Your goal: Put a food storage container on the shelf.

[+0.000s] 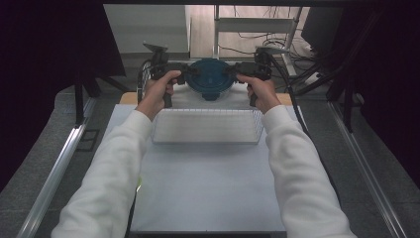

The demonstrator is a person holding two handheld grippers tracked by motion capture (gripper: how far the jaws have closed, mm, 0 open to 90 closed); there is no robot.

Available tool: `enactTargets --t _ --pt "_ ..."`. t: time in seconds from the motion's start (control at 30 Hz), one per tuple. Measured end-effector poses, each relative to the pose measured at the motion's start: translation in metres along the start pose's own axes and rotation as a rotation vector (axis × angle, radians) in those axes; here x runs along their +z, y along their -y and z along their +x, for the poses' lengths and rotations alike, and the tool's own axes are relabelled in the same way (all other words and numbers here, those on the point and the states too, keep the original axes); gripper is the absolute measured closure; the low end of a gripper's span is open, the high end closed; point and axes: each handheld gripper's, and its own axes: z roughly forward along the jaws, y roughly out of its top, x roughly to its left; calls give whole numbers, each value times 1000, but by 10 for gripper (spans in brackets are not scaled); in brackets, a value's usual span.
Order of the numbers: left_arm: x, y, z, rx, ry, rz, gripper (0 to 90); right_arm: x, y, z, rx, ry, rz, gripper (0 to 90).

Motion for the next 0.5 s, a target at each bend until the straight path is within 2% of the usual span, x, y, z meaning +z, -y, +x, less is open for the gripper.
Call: enactTargets --t 0.23,0.37,0.43,0.5 --pt "3 0 1 -3 -2 -9 342 1 2 -5 23 -12 -7 377" --pt "4 1 -1 13 -11 -14 328 1 3 -4 24 -5 -11 367" --pt "4 3 -3 33 -21 -22 311 1 4 -2 18 5 -18 340" --pt "4 5 -6 58 -28 -31 278 1 6 1 -17 53 -41 275"
